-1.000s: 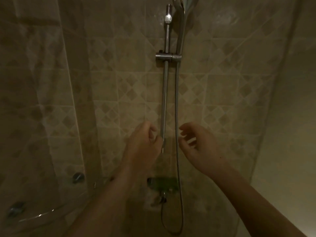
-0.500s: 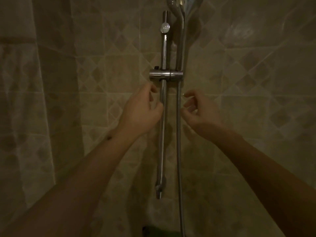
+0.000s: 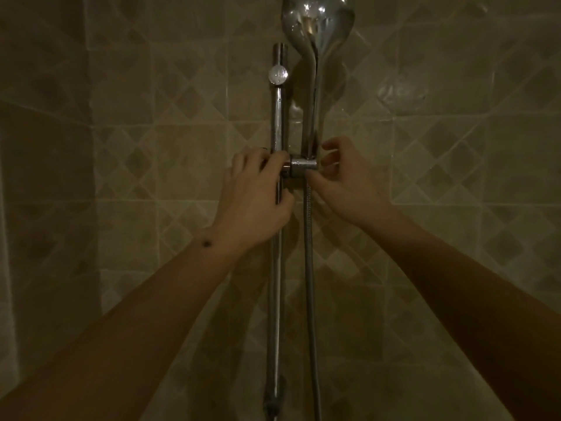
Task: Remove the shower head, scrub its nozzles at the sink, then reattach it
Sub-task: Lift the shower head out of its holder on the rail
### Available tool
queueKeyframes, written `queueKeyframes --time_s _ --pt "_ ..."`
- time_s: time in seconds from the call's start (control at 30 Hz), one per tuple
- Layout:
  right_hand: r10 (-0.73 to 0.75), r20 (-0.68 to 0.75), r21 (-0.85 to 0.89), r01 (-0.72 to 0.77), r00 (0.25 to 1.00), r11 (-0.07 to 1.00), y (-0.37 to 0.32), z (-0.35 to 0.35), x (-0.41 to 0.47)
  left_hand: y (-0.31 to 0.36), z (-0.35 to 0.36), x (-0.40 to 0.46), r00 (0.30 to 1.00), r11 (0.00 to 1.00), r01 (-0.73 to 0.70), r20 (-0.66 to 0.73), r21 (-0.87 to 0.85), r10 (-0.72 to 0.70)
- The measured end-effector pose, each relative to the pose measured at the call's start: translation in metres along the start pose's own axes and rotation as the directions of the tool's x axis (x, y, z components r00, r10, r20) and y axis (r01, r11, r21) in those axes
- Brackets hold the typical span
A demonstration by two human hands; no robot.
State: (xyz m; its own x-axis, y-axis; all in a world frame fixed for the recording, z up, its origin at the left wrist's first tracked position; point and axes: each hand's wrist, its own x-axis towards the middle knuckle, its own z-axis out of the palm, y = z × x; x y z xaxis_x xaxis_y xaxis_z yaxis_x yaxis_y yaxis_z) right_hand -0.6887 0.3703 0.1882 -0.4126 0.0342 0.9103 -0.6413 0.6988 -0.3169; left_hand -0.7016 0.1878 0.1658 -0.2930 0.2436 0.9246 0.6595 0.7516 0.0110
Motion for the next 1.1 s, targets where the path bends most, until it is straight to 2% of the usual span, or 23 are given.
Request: queueKeyframes --time_s 0.17,0.43,0.67,0.77,0.83,0.87,0.9,0.93,0.97,1.0,1.03,1.1 --pt "-0.016 -0.058 0.056 0.019 0.998 0.998 -0.005 0.010 0.016 -0.005 0.012 0.000 1.000 0.999 -0.024 0.001 0.026 0.023" --pt "0.043 -0.100 0.009 -0.042 0.994 0.999 -0.011 0.033 0.028 -0.005 0.025 -0.007 0.999 0.997 -0.027 -0.034 0.072 0.030" --pt "-0.025 -0.126 0.010 0.027 0.992 1.000 -0.035 0.026 0.045 -0.010 0.027 -0.010 0.999 0.993 -0.034 0.038 0.115 0.030" --pt "-0.097 -0.118 0.006 0.099 0.988 0.995 -0.050 0.016 0.044 -0.007 0.024 -0.009 0.999 1.000 -0.001 0.039 0.026 0.000" --pt "-0.160 -0.082 0.002 0.161 0.984 0.987 -0.058 0.009 0.031 -0.001 0.015 -0.005 0.999 0.982 0.043 0.013 -0.184 -0.041" --pt "-0.174 -0.049 0.008 0.175 0.984 0.985 -0.060 0.007 0.019 0.003 0.009 -0.006 0.994 0.912 0.102 0.013 -0.398 -0.106" --pt "-0.175 -0.009 0.022 0.175 0.985 0.984 -0.061 0.008 0.005 0.008 0.002 -0.011 0.977 0.746 0.180 0.028 -0.641 -0.211" --pt "-0.171 0.036 0.046 0.169 0.985 0.985 -0.059 0.010 -0.012 0.012 -0.006 -0.020 0.942 0.501 0.254 0.094 -0.827 -0.323" --pt "-0.168 0.084 0.090 0.160 0.982 0.983 -0.057 0.013 -0.034 0.015 -0.013 -0.031 0.900 0.264 0.298 0.179 -0.917 -0.397" --pt "-0.163 0.137 0.151 0.142 0.977 0.978 -0.054 0.017 -0.059 0.015 -0.016 -0.046 0.878 0.091 0.298 0.236 -0.950 -0.417" --pt "-0.159 0.192 0.201 0.120 0.968 0.972 -0.052 0.022 -0.087 0.015 -0.016 -0.064 0.868 -0.006 0.290 0.266 -0.957 -0.419" --pt "-0.115 0.282 0.268 0.037 0.953 0.963 -0.043 0.036 -0.151 0.015 -0.012 -0.114 0.819 -0.084 0.324 0.324 -0.942 -0.473"
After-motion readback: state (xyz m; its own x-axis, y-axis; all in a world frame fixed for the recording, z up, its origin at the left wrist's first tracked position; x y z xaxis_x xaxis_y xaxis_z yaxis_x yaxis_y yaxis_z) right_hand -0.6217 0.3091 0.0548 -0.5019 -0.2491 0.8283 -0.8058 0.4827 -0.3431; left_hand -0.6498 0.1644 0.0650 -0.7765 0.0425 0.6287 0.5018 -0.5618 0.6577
